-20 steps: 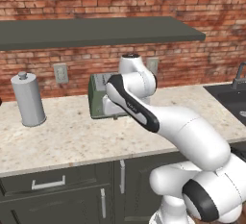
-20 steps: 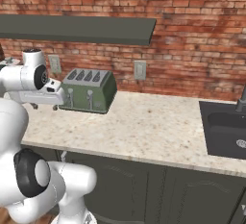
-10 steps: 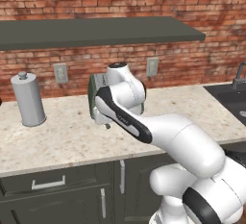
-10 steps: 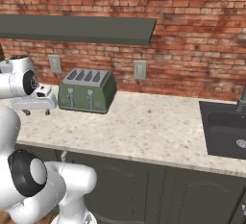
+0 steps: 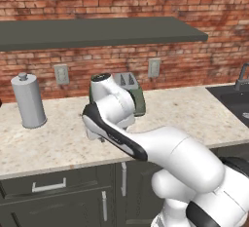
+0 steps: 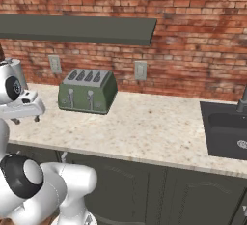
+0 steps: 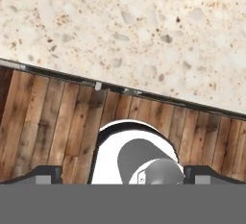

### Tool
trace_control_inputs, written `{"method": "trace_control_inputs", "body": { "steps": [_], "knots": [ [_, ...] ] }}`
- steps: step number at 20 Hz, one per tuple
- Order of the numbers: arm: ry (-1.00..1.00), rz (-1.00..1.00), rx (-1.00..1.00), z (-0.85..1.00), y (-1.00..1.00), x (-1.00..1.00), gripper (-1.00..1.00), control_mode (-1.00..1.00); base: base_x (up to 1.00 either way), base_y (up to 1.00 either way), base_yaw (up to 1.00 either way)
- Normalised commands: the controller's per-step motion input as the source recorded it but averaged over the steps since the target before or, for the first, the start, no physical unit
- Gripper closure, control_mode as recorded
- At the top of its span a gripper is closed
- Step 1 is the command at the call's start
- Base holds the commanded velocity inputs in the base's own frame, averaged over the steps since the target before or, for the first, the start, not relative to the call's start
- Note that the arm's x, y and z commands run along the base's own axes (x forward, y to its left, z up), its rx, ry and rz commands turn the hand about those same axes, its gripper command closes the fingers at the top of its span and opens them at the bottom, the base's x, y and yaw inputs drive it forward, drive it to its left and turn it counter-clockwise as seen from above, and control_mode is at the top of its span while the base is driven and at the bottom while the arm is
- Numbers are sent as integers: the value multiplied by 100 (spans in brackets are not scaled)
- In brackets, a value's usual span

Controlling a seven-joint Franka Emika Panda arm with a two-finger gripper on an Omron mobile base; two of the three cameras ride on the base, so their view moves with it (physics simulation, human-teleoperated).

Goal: Take the tongs from the drawer on the left and place them on the dining counter next to the tray containing the hot dog.

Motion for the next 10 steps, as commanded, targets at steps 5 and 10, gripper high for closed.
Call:
{"method": "trace_control_inputs", "body": {
  "steps": [5,10],
  "knots": [
    [0,3,-8,-11,29,-36,-100,-100,0,0,0],
    [0,7,-6,-4,19,-29,-100,-100,0,0,0]
  ]
}}
